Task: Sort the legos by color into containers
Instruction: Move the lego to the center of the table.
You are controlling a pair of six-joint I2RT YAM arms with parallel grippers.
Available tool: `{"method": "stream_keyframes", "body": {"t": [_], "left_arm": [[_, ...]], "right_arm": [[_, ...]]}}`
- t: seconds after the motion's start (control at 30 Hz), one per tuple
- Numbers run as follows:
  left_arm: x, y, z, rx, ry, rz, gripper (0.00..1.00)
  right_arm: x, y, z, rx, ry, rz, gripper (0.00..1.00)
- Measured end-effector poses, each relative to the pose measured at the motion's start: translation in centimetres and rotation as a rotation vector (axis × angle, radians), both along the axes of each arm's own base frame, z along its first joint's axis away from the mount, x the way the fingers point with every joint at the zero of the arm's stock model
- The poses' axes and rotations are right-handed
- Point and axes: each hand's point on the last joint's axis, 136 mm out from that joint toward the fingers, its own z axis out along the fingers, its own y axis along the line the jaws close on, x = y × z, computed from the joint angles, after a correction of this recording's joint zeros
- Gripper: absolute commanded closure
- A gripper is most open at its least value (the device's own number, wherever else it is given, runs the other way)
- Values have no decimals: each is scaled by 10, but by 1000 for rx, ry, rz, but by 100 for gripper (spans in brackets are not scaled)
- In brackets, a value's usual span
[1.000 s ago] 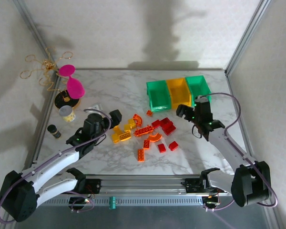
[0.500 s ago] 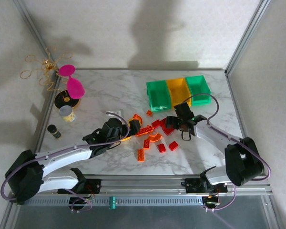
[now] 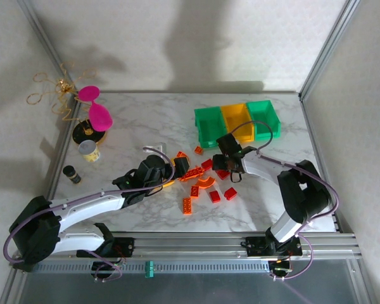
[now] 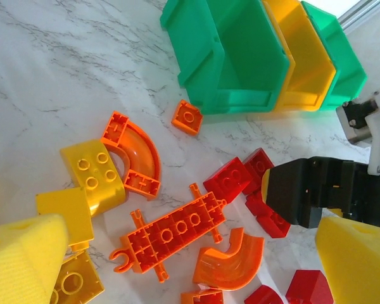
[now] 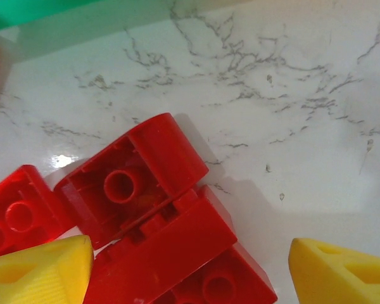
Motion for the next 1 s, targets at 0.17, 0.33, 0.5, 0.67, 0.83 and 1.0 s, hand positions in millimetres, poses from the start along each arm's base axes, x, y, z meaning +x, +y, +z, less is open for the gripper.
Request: {"method": "stream_keyframes", "body": {"t": [0.17, 0.33, 0.5, 0.67, 0.83, 1.0], "left_arm": [[1, 2, 1, 5, -6, 12, 0], [1, 3, 0, 14, -7, 20, 0], [1, 4, 0, 16, -8, 23, 0], [2, 3, 2, 13, -11, 24, 0], [3, 3, 6, 13, -14, 25, 0], [1, 4, 7, 18, -14, 28, 0]], "right_arm": [[1, 0, 0, -5, -6, 5, 28], [-2, -7, 0, -31, -9, 5, 33], [-8, -16, 4, -48, -12, -1, 42], [-3, -21, 6, -44, -16, -18, 49], [11, -19, 6, -47, -18, -31, 49], [12, -19, 0, -55, 0, -34, 40]]}}
